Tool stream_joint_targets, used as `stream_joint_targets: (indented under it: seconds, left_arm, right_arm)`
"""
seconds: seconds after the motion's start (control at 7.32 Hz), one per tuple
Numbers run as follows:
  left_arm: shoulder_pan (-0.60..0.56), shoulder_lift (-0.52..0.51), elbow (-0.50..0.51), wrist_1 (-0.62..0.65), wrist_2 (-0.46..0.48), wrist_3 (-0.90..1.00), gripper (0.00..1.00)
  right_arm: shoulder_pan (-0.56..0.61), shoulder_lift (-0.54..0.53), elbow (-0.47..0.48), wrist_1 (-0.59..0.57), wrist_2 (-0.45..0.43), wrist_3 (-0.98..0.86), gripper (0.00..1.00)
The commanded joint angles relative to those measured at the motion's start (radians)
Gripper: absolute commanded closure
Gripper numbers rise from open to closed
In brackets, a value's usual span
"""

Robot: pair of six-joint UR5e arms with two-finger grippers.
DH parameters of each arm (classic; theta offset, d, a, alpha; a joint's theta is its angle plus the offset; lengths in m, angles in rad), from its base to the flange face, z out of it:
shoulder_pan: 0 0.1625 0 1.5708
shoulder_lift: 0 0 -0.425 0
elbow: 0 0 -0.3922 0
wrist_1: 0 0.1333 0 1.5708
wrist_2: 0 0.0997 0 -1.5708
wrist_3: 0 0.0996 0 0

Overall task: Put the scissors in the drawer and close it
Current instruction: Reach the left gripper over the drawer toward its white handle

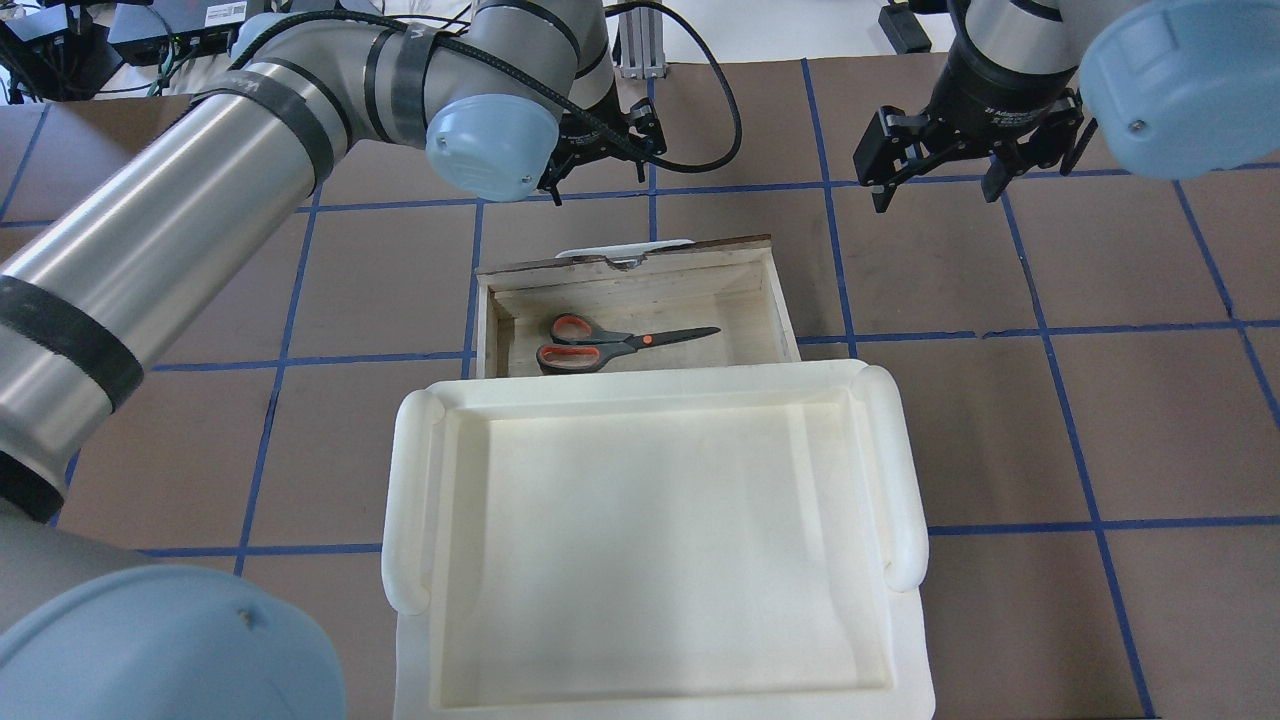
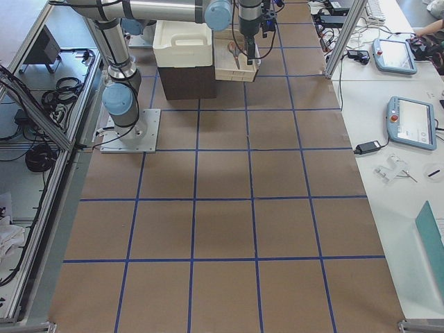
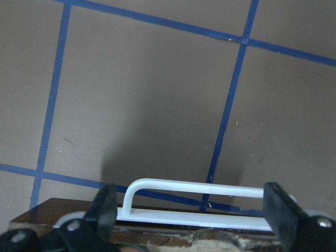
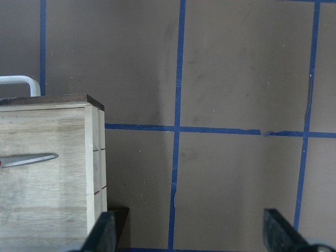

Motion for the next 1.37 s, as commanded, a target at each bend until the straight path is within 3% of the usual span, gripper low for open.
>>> stream_joint_targets:
  seconds: [0.0,0.82,1.23]
  left_arm:
    - [-0.017,-0.083,0.026,0.003,0.01,-0.005,0.0]
    - [-0.017,-0.188,0.058,-0.011,0.001,0.057,0.0]
    - [-0.017,-0.208,0.058,-0.078,-0.002,0.085,0.0]
  right_arm:
    - [0.001,0.001,0.001,0.007,0.001,-0.003,0.0]
    - [-0.005,0.0,0.0,-0.006,0.012,-0.003,0.0]
    - [-0.005,0.0,0.0,0.0,0.005,-0.001,0.0]
